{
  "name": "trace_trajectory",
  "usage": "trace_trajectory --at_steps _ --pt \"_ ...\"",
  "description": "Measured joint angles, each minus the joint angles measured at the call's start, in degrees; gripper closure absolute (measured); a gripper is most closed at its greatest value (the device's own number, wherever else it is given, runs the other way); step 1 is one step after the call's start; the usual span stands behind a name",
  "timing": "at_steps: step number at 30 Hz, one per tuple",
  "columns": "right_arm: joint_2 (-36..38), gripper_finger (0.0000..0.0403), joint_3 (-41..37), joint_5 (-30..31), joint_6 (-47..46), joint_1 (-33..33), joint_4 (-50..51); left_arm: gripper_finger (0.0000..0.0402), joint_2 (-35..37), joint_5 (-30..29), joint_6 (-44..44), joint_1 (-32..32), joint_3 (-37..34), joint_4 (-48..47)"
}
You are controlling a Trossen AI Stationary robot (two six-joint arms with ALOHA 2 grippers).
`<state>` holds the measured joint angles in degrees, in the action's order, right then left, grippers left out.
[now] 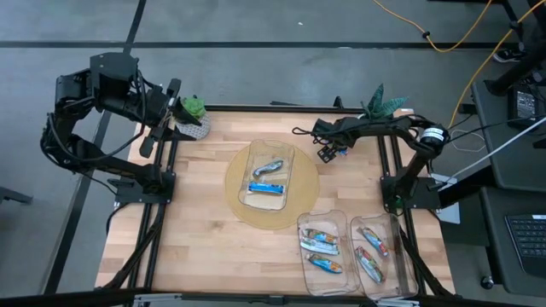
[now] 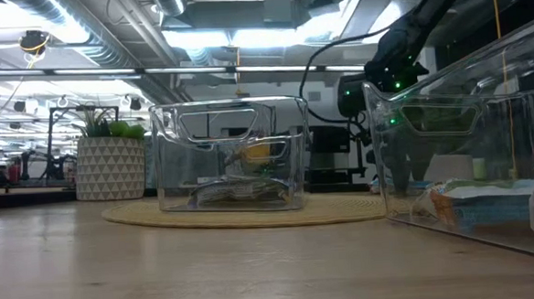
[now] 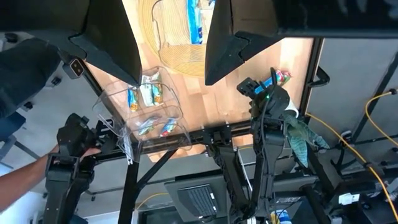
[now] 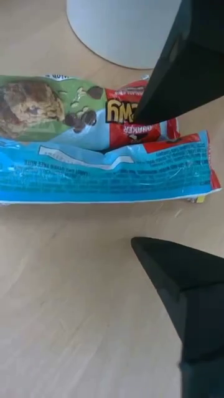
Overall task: Pick and place Granola Bars by type
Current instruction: Put the red granola bar pack into the bottom right transparent bin
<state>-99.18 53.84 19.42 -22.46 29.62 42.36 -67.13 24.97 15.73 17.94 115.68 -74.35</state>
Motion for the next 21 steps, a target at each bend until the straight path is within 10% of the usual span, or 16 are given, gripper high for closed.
trace_trajectory --at_steps 21 --pt "-0.1 0.0090 0.1 -13.5 1.7 1.0 -2.5 0.0233 0.0 0.0 1.6 0.0 0.0 0.0"
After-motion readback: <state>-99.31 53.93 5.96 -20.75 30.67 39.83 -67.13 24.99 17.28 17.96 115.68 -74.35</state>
